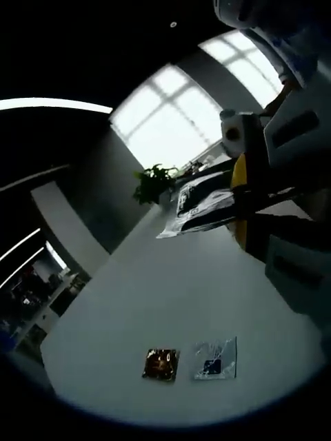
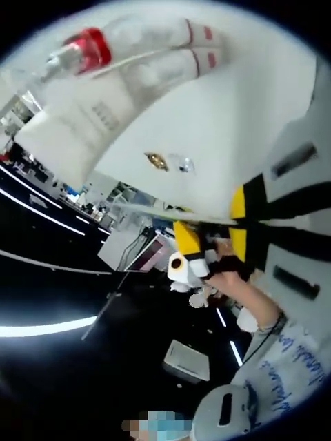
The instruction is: Arrange the skincare products in the storage area until every visible bottle or jar stands upright without overlapping.
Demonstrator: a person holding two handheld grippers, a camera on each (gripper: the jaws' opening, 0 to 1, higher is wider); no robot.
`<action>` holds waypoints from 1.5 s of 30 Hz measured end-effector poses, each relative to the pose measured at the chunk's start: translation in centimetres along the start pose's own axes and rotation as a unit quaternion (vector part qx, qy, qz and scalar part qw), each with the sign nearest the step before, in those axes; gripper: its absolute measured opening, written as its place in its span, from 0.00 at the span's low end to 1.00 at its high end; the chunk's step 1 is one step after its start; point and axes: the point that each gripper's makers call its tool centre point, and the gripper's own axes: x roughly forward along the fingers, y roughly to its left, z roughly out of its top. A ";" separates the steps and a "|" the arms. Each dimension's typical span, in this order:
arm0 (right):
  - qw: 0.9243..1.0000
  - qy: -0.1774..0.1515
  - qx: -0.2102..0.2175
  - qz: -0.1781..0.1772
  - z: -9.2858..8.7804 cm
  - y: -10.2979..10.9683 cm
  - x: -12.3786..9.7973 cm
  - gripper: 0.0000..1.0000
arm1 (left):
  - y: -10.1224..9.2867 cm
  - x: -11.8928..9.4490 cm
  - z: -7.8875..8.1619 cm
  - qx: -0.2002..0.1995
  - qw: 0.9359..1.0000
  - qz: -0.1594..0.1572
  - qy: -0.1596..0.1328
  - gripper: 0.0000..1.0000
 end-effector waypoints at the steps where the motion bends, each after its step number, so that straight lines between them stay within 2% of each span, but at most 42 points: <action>1: 1.000 0.000 -0.001 -0.004 0.0 -0.2 0.0 0.01 | 0.3 0.1 0.4 -0.005 1.000 0.002 -0.004 0.10; 8: 1.000 0.004 0.000 -0.012 0.0 -0.8 -0.1 0.01 | 2.4 0.2 2.1 -0.030 0.999 0.025 -0.031 0.06; 11: 1.000 0.004 0.004 -0.017 0.0 -1.1 -0.2 0.01 | 2.8 0.5 2.3 -0.039 0.998 0.028 -0.031 0.03; 15: 0.999 0.013 0.003 -0.033 0.0 -1.9 -0.2 0.01 | 3.8 1.4 1.7 -0.017 0.999 0.050 -0.008 0.02; 21: 0.995 0.046 -0.039 -0.085 -0.5 -3.8 -0.1 0.02 | 5.2 2.2 0.6 0.006 0.997 0.079 0.018 0.00; 23: 0.992 0.058 -0.047 -0.098 -1.0 -4.4 -0.1 0.03 | 5.7 2.3 0.2 0.001 0.996 0.084 0.024 0.00; 25: 0.988 0.078 -0.066 -0.120 -1.5 -5.3 -0.4 0.04 | 5.9 2.4 0.0 -0.009 0.996 0.084 0.024 0.00; 28: 0.980 0.104 -0.088 -0.144 -2.2 -6.2 -0.9 0.06 | 6.3 2.4 0.1 0.000 0.995 0.092 0.029 0.00; 31: 0.978 0.113 -0.093 -0.150 -2.3 -6.7 -1.1 0.05 | 6.2 2.7 0.3 -0.016 0.996 0.086 0.022 0.00; 33: 0.974 0.124 -0.097 -0.161 -2.4 -7.2 -1.2 0.05 | 6.6 3.0 -0.1 -0.009 0.995 0.092 0.030 0.00; 37: 0.954 0.175 -0.149 -0.194 -2.8 -8.3 -1.7 0.05 | 7.2 3.6 -0.7 -0.018 0.994 0.096 0.039 0.00; 39: 0.947 0.186 -0.162 -0.204 -2.9 -8.7 -1.6 0.05 | 7.5 3.9 -0.9 -0.022 0.994 0.102 0.042 0.00; 41: 0.936 0.206 -0.180 -0.220 -3.2 -9.5 -1.7 0.05 | 7.9 4.2 -1.3 -0.020 0.992 0.110 0.054 0.00; 42: 0.934 0.211 -0.186 -0.222 -3.4 -9.7 -1.6 0.05 | 8.2 4.2 -1.5 -0.016 0.991 0.116 0.064 0.00; 43: 0.934 0.212 -0.185 -0.221 -3.5 -9.8 -1.4 0.05 | 8.7 4.2 -1.7 0.007 0.989 0.127 0.078 0.00; 45: 0.928 0.226 -0.193 -0.226 -3.8 -10.2 -1.5 0.05 | 8.7 4.3 -2.1 0.020 0.987 0.126 0.097 0.00</action>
